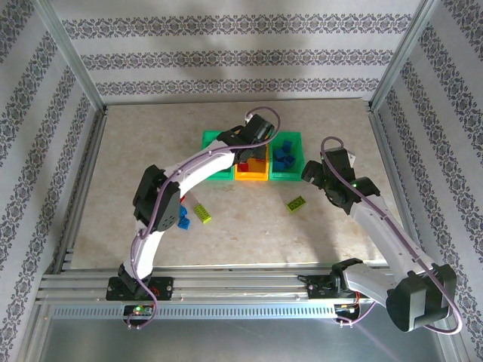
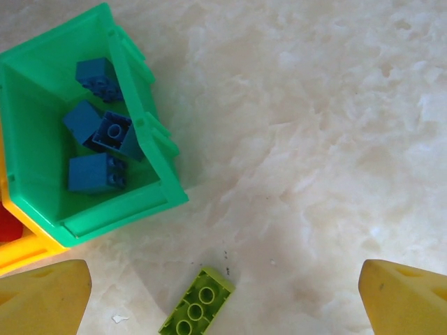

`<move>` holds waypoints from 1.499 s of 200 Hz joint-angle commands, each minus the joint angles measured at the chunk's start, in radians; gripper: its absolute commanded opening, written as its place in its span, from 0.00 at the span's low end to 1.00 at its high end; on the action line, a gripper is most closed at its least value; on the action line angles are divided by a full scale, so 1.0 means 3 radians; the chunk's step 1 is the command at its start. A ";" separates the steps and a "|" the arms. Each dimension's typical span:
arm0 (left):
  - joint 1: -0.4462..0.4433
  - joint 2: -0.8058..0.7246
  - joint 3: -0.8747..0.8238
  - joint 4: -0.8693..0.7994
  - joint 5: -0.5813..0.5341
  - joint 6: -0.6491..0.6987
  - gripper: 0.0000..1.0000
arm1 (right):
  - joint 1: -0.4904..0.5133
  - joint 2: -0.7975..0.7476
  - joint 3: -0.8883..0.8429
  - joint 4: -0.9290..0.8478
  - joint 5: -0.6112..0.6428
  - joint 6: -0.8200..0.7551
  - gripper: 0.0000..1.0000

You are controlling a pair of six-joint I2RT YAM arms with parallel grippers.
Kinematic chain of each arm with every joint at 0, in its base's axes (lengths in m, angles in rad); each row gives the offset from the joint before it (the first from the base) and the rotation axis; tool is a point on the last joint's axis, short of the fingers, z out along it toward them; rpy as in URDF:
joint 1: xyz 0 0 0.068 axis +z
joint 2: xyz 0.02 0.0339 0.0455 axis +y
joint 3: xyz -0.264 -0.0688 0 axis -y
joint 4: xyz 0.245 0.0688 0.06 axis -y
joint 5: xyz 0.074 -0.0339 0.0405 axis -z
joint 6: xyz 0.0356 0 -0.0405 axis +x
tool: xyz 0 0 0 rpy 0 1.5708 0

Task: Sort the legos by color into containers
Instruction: Place the lego in the container.

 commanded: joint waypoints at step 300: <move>0.0458 -0.1299 -0.1066 0.0186 0.0182 -0.0209 0.87 | 0.0979 0.0373 0.0539 -0.0047 0.0118 -0.0203 0.82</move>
